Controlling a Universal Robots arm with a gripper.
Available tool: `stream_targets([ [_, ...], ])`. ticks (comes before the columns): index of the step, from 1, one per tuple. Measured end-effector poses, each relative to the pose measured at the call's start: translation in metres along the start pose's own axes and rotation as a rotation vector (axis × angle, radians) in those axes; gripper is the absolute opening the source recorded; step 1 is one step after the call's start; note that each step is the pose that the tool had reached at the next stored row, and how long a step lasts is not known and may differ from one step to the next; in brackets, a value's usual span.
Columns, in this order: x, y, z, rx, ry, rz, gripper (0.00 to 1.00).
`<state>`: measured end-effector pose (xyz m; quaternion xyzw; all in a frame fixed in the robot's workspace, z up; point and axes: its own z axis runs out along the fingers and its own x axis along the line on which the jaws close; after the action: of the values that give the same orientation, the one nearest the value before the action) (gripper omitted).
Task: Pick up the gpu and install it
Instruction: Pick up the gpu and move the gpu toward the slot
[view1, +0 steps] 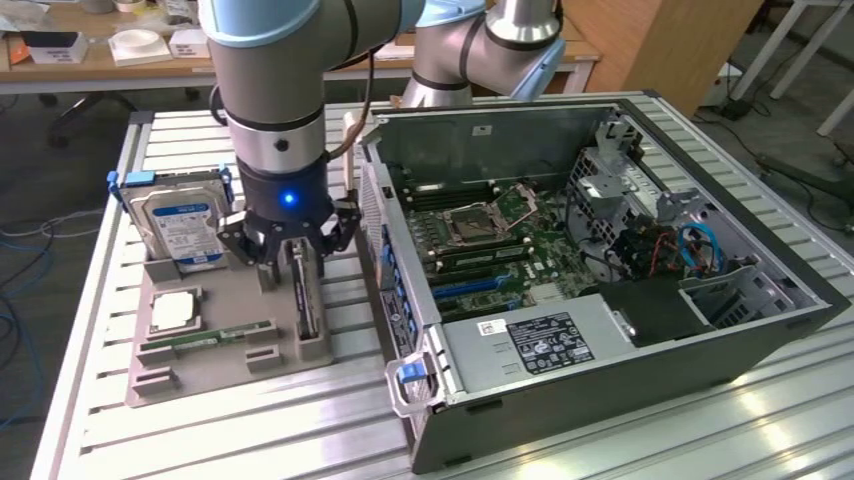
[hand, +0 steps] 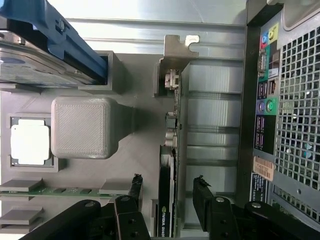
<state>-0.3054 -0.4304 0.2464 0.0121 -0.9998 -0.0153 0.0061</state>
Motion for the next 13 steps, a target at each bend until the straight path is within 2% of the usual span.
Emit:
stream_targets([
  [13, 0.0, 0.0, 0.0127, 0.0, 0.0001, 0.0, 0.53],
])
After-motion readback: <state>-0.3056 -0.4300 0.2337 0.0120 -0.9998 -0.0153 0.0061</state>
